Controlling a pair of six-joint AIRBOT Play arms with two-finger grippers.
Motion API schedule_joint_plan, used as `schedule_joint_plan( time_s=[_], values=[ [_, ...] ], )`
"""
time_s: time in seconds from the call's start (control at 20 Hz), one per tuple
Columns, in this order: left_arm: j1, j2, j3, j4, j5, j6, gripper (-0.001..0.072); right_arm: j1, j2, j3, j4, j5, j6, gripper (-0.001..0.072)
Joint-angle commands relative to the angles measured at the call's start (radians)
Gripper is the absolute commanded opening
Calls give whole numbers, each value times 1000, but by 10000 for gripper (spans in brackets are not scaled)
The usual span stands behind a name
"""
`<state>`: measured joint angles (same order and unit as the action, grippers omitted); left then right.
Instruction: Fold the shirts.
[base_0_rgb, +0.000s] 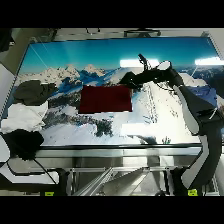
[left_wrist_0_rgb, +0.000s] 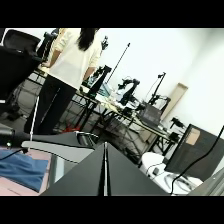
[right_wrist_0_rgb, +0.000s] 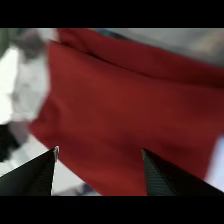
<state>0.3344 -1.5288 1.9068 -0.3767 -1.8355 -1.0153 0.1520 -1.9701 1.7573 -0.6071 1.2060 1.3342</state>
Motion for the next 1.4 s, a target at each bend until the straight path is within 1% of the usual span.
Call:
schedule_joint_plan(
  time_s=[0.0, 0.3, 0.35, 0.4, 0.45, 0.5, 0.55, 0.6, 0.7, 0.8, 0.85, 1.0, 1.05, 1.2, 1.25, 1.35],
  values=[
    [-29, 0, -70, 19, 14, 2, 18, -45, -29, -10, -194, 75, 98, 603],
    [-28, -2, -90, 19, 19, 5, 18, 41, -131, -10, -183, 31, 49, 601],
    [-29, -2, -90, 19, 18, 5, 18, 51, -142, -10, -145, 32, 34, 600],
    [-29, -2, -90, 19, 19, 5, 18, 58, -148, -10, -74, 33, -5, 596],
    [-29, -2, -90, 19, 20, 5, 18, 62, -148, -10, 10, 33, -47, 490],
    [-29, -2, -90, 19, 20, 5, 18, 63, -145, -7, 106, 42, -98, 192],
    [-29, -2, -90, 19, 21, 5, 18, 61, -137, -2, 195, 52, -134, 39],
    [-29, -2, -90, 19, 22, 5, 18, 58, -121, 13, 227, 56, -154, 21],
    [-29, -2, -90, 19, 23, 5, 18, 30, -68, 65, 204, 48, -153, 20],
    [-30, -2, -90, 19, 29, 4, 18, -37, -8, 142, 200, 47, -115, 20],
    [-29, -2, -90, 19, 32, 4, 18, -87, 27, 177, 200, 39, -75, 20],
    [-29, -2, -90, 19, 32, 5, 18, -258, 140, 195, 200, 25, 137, 19],
    [-30, -2, -90, 19, 32, 5, 18, -316, 172, 194, 200, 28, 175, 19],
    [-29, -2, -90, 19, 18, 4, 17, -515, 268, 193, 182, 83, 209, 20],
    [-30, -2, -90, 19, 10, 4, 17, -581, 296, 192, 134, 101, 251, 19],
    [-33, -2, -90, 19, 3, 4, 17, -703, 357, 191, -76, 166, 376, 18]
  ],
)
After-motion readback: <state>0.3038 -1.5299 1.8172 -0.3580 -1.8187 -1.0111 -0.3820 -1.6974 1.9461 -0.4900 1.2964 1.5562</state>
